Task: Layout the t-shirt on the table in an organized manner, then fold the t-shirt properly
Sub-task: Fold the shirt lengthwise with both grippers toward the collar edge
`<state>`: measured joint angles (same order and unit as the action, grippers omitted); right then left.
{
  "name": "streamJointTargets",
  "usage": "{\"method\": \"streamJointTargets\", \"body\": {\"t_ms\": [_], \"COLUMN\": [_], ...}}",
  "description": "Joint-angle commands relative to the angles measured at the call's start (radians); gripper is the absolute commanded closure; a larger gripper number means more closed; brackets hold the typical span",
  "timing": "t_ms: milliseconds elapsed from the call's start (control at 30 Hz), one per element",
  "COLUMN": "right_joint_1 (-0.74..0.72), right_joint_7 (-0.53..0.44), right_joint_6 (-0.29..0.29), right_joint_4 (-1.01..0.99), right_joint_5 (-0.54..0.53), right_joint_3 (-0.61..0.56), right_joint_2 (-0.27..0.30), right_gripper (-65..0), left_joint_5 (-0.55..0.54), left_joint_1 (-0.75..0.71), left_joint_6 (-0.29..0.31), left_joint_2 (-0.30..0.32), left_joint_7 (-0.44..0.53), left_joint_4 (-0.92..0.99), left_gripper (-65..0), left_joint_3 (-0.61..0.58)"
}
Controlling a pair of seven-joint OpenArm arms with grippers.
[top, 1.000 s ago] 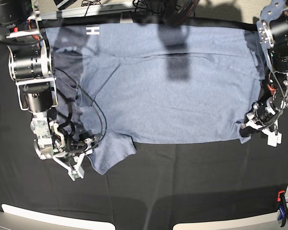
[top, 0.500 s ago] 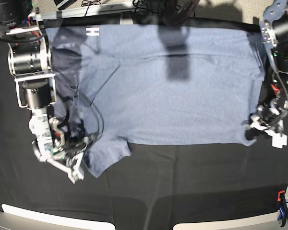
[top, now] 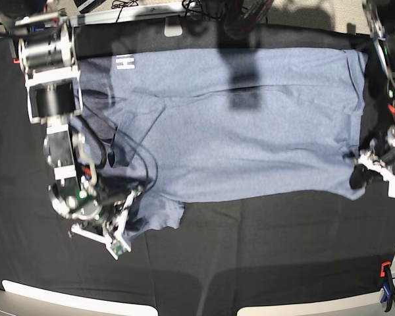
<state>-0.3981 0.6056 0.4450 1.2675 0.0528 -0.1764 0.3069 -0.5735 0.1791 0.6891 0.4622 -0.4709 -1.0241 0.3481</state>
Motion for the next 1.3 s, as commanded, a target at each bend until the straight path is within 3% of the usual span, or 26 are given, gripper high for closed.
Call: {"method": "streamJointTargets", "body": {"t_ms": [0,133,333,767,933,1067,1267], "right_joint_1": [-0.011,0.076,0.212,0.439,0.494,0.527,0.592], "right_joint_7": [-0.011,-0.001,0.009,0.005,0.005,0.013,0.016], "right_joint_6": [-0.008,-0.008,-0.008,-0.008,-0.008,-0.008,-0.008], "right_joint_4": [0.039,0.145,0.332,0.552,0.578,0.579,0.58], "right_joint_5": [-0.003,-0.003,-0.004,-0.007,-0.006,-0.007,-0.007], "right_joint_3": [0.013,0.052,0.163,0.283,0.32,0.35,0.38], "right_joint_2": [0.009,0.009,0.009,0.009,0.009,0.009,0.008], "right_gripper": [0.0,0.0,0.0,0.0,0.0,0.0,0.0], "left_joint_5": [-0.023,-0.031,-0.144,-0.18,-0.18,-0.18,-0.188], "left_joint_1": [0.003,-0.079,-0.18,-0.312,-0.343,-0.343,-0.377], "left_joint_6": [0.009,0.009,0.009,0.009,0.009,0.009,0.009], "left_joint_2": [0.021,0.017,0.018,-0.005,-0.071,-0.126,-0.14], "left_joint_7": [0.03,0.028,-0.028,-0.058,-0.079,-0.156,-0.165], "left_joint_4": [-0.045,-0.155,-0.257,-0.372,-0.416,-0.417,-0.417], "left_gripper": [0.0,0.0,0.0,0.0,0.0,0.0,0.0], "left_joint_3": [0.005,0.035,0.105,0.116,0.227,0.26,0.26]}}
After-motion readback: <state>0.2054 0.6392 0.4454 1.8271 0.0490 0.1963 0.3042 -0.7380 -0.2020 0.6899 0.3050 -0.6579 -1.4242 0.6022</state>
